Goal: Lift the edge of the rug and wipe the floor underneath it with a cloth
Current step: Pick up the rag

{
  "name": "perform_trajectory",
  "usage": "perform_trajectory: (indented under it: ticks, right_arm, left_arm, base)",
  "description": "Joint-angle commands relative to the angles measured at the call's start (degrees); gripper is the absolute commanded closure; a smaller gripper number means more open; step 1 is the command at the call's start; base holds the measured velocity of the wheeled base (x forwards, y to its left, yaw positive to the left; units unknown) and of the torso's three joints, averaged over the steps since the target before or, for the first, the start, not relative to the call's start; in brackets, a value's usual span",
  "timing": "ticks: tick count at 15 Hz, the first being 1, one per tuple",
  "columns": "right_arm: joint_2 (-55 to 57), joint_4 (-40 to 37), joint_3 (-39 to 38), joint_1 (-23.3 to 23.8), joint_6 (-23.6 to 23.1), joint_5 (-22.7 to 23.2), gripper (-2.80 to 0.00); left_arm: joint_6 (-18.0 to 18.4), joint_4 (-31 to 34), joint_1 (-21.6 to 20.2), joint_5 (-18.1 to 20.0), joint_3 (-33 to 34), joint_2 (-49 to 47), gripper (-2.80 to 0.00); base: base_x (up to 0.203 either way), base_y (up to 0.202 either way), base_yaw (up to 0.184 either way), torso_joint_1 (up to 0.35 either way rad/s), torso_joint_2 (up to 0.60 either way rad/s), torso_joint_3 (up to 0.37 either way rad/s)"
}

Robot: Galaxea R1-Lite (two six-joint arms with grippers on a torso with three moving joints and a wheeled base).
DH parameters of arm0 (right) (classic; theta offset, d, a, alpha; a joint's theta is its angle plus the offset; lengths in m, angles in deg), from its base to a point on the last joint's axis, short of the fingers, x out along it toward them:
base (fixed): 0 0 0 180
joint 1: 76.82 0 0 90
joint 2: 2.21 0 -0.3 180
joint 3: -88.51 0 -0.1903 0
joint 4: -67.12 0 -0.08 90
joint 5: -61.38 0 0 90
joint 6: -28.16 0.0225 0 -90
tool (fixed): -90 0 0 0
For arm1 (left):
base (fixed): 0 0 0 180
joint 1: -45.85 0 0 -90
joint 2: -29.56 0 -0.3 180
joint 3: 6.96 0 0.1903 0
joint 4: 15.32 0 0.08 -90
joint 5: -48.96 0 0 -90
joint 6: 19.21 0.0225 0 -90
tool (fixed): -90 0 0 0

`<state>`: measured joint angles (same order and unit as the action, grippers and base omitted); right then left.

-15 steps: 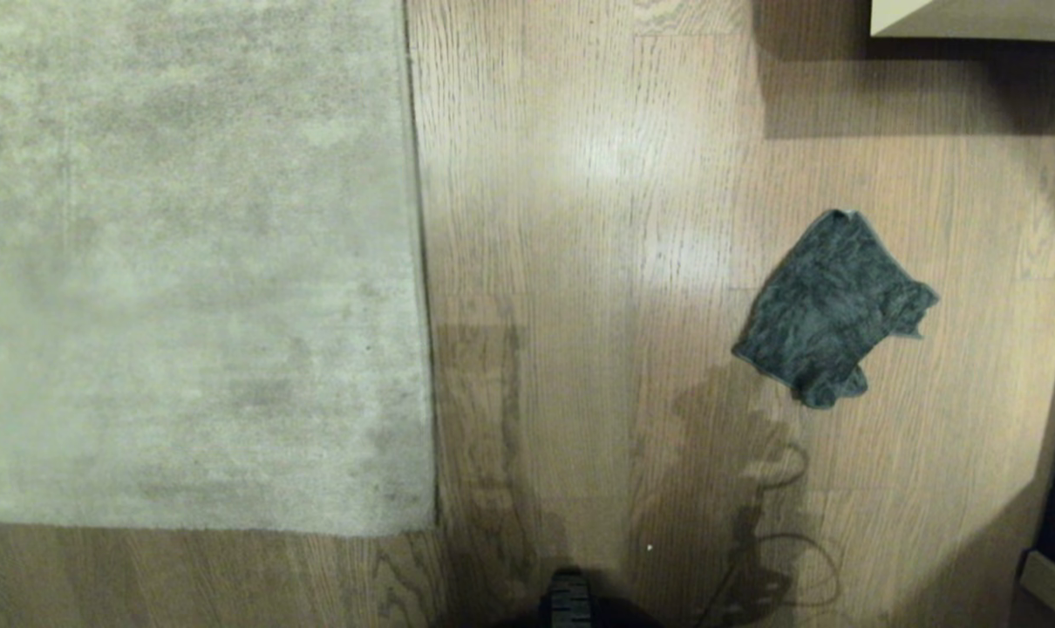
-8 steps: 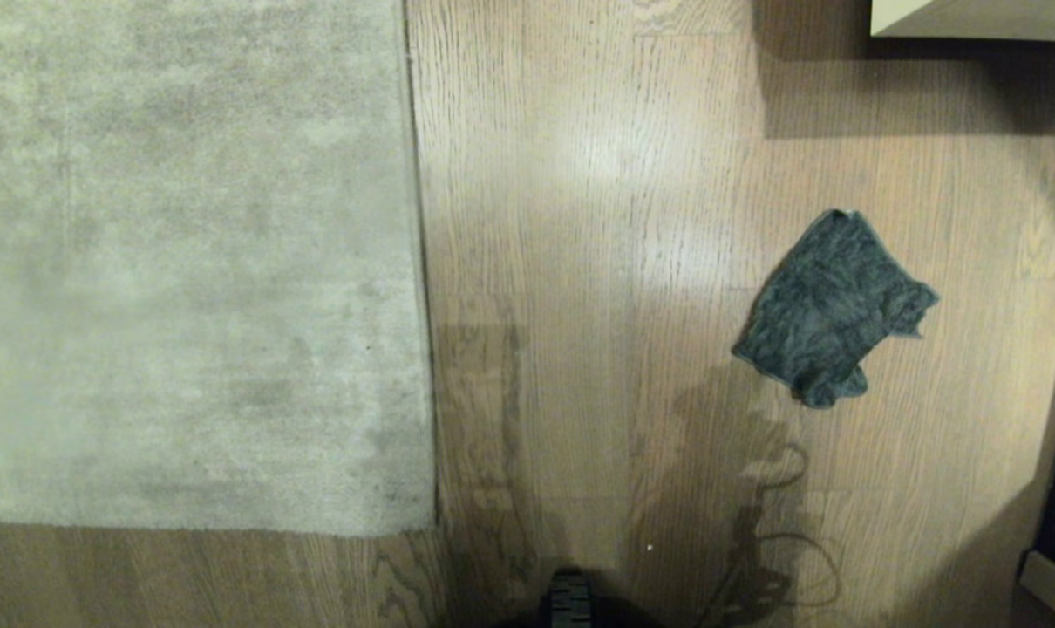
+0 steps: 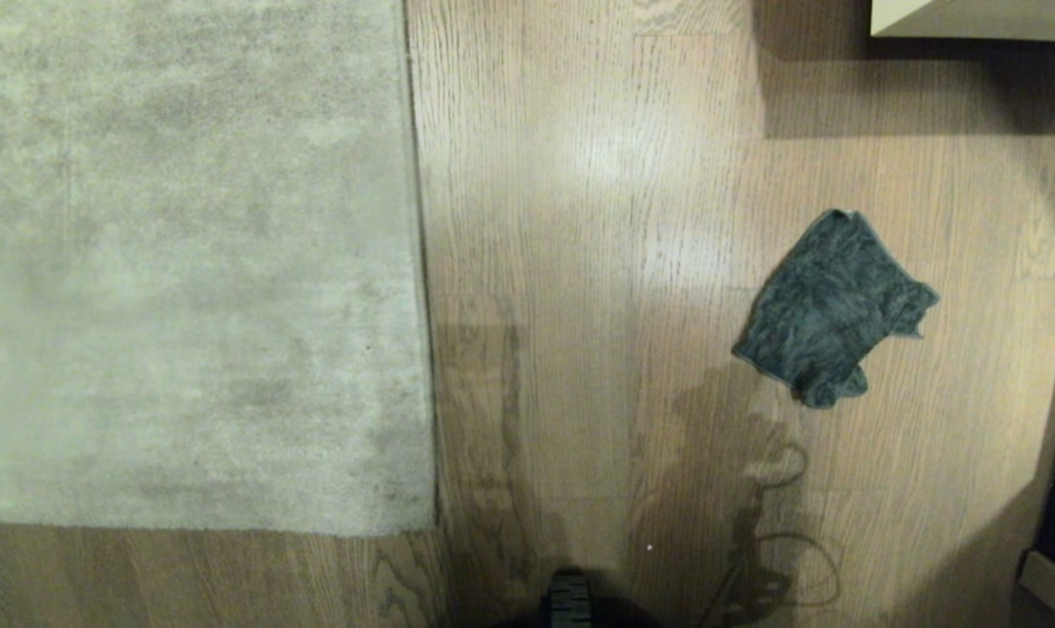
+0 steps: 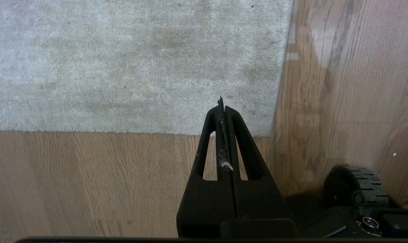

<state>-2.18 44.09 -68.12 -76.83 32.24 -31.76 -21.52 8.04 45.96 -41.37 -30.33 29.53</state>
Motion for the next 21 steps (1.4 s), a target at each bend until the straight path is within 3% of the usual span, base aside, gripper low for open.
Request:
perform_trajectory:
  ticks: [1,5,11,16,21]
  right_arm:
    - [0.2,-0.6,0.1,0.0,-0.3,0.6,0.00]
    - [0.3,-1.7,0.5,0.0,-4.5,2.4,0.00]
    - [7.4,-1.4,6.2,-0.1,-4.3,4.6,0.00]
    - [21.3,0.0,13.1,-0.2,-4.3,4.8,0.00]
    - [40.6,9.3,16.3,-0.2,-4.5,4.9,0.00]
  left_arm:
    - [-0.1,0.0,0.1,0.0,0.0,-0.1,0.00]
    - [-0.1,0.0,0.0,0.0,0.0,-0.1,0.00]
    - [-0.1,0.0,0.0,0.0,0.0,-0.1,0.00]
    - [-0.1,0.0,0.1,0.0,0.0,-0.1,0.00]
    - [-0.1,0.0,0.1,0.0,0.0,-0.1,0.00]
  base:
    - [0.000,0.000,0.000,0.000,0.00,0.000]
    - [0.000,0.000,0.000,0.000,0.00,0.000]
    - [0.000,0.000,0.000,0.000,0.00,0.000]
    - [0.000,0.000,0.000,0.000,0.00,0.000]
    - [0.000,0.000,0.000,0.000,0.00,0.000]
